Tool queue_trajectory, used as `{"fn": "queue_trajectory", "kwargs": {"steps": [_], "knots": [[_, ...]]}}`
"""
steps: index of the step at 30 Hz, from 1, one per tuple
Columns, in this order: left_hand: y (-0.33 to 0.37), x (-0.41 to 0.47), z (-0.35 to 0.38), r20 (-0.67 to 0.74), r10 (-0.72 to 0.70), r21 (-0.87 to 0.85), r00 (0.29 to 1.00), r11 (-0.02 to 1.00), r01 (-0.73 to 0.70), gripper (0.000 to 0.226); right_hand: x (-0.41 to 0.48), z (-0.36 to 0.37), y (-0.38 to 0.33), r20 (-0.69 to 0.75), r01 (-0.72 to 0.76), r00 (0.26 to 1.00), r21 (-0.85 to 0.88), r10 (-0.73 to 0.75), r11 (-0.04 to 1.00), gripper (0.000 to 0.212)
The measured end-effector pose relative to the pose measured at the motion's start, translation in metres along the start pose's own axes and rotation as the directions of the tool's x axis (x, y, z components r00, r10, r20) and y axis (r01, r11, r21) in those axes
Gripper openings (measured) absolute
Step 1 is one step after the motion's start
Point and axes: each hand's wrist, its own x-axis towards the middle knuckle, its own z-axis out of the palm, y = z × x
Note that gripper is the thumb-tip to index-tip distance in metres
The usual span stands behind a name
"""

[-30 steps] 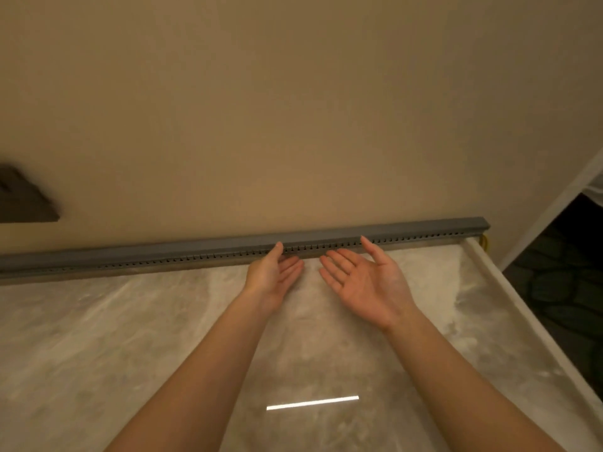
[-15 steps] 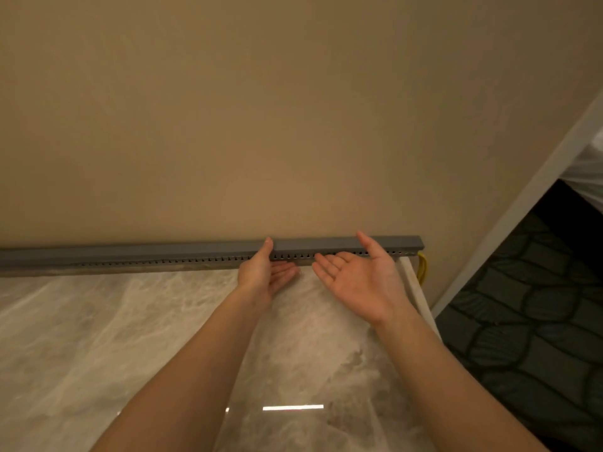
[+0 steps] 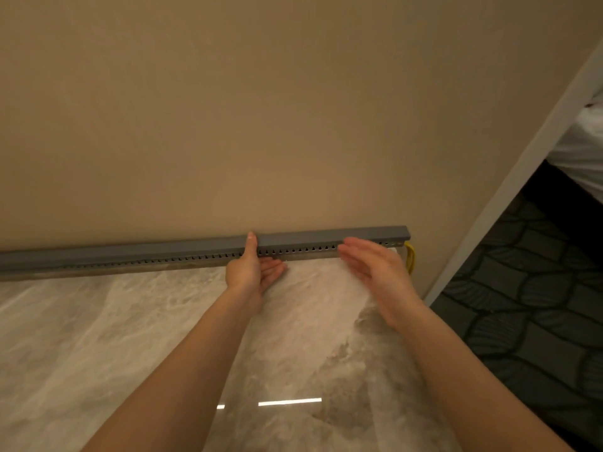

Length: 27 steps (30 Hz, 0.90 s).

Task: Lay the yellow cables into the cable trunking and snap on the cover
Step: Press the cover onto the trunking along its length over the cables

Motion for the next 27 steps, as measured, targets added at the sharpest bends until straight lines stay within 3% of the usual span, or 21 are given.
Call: {"fn": "queue_trajectory", "kwargs": {"steps": [2,5,8,12,21,27], "knots": [[-0.002,-0.001,0.004,0.016,-0.016,-0.008,1.0,1.0,0.016,0.057,0.001,-0.015,0.002,-0.262,0.18,0.94,-0.162,-0.218,0.97,0.022],[-0.007,-0.006,0.013,0.081,-0.052,0.077,0.995,0.996,0.046,0.053,0.009,-0.033,0.01,-0.417,0.158,0.864,-0.309,-0.283,0.938,0.054],[-0.01,-0.007,0.019,0.085,-0.04,0.09,0.996,0.995,0.032,0.053,0.019,-0.034,0.015,-0.352,0.118,0.892,-0.424,-0.283,0.898,0.079],[-0.012,-0.007,0.019,0.048,0.004,0.065,0.999,0.998,-0.008,0.052,0.025,-0.028,0.02,-0.281,0.119,0.909,-0.53,-0.307,0.839,0.088],[-0.018,-0.005,0.025,-0.077,0.051,0.005,0.996,0.999,-0.05,0.053,0.022,-0.029,0.02,-0.244,0.153,0.882,-0.66,-0.403,0.736,0.083],[-0.011,-0.015,0.008,0.077,-0.002,0.147,0.997,0.989,-0.009,0.054,0.025,-0.025,0.022,-0.222,0.144,0.893,-0.683,-0.391,0.716,0.089]]}}
